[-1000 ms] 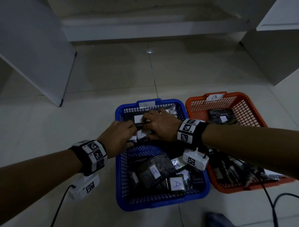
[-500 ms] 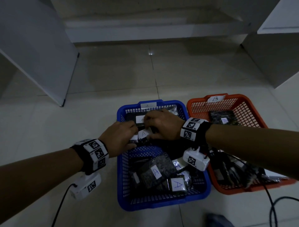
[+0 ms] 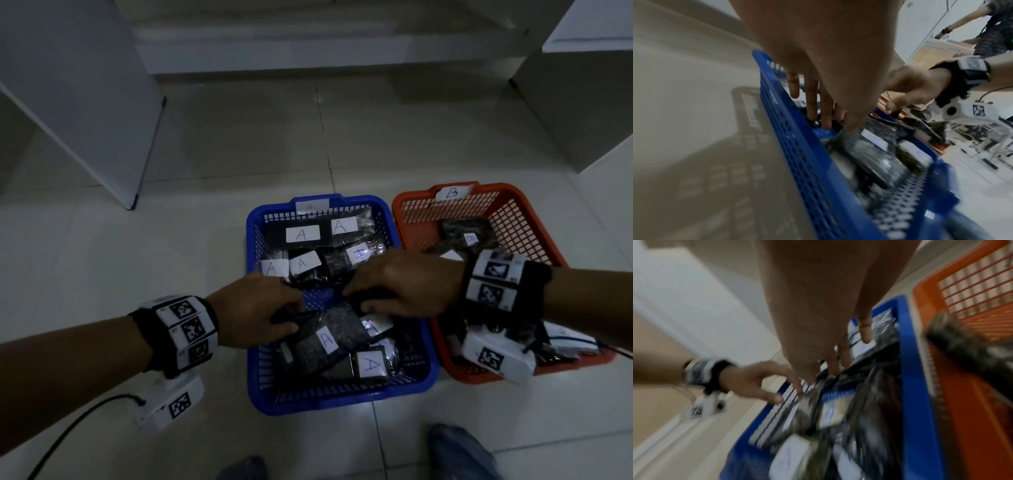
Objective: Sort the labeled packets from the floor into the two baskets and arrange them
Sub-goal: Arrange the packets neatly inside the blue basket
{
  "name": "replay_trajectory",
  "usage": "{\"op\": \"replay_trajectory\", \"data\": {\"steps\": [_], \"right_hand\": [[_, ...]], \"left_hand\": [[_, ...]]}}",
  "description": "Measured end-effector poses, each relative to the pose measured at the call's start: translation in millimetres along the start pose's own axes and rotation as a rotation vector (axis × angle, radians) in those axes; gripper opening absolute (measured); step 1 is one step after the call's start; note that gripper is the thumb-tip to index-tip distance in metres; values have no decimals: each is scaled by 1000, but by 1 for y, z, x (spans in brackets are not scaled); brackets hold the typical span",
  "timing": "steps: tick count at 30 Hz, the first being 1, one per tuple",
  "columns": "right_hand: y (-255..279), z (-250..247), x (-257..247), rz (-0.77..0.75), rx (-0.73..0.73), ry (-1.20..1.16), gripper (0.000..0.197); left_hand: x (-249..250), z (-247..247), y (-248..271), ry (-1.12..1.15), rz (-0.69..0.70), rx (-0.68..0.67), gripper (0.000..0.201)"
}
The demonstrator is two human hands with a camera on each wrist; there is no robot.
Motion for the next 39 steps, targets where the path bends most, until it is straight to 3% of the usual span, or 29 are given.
{"op": "replay_trajectory", "data": {"steps": [3, 6, 9, 13, 18, 22, 24, 29, 32, 39], "right_hand": [[4, 25, -7, 22, -113, 71, 59], [9, 33, -2, 63, -105, -17, 71], [15, 31, -1, 41, -67, -82, 70], [17, 35, 2, 86, -124, 71, 75], [19, 16, 3, 94, 4, 39, 45], [19, -6, 32, 226, 113, -202, 42], [11, -12, 33, 232, 153, -174, 41], [-29, -9, 7, 169, 94, 27, 30], [-43, -3, 10, 207, -1, 89, 32], [-21, 9, 25, 278, -72, 92, 34]], "left_hand": [[9, 17, -2, 91, -50, -100, 43], [7, 25, -4, 172, -107, -125, 52], [4, 28, -6, 184, -127, -152, 53], [4, 34, -2, 241, -144, -199, 56], [8, 30, -1, 195, -116, -199, 50], [7, 39, 2, 184, -80, -254, 46], [11, 46, 4, 176, -49, -270, 41], [15, 44, 7, 134, 11, -157, 46], [14, 49, 6, -24, 32, -106, 55], [0, 41, -9, -303, -25, -96, 84]]}}
Point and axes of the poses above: each hand's wrist, its own y-axis away from the middle knuckle, its own z-axis out of the palm, x = y × z, the point moved 10 cm from there along -y, towards the middle knuckle, and after that the axes turned 5 degrees about -x, right-handed, at the moved point
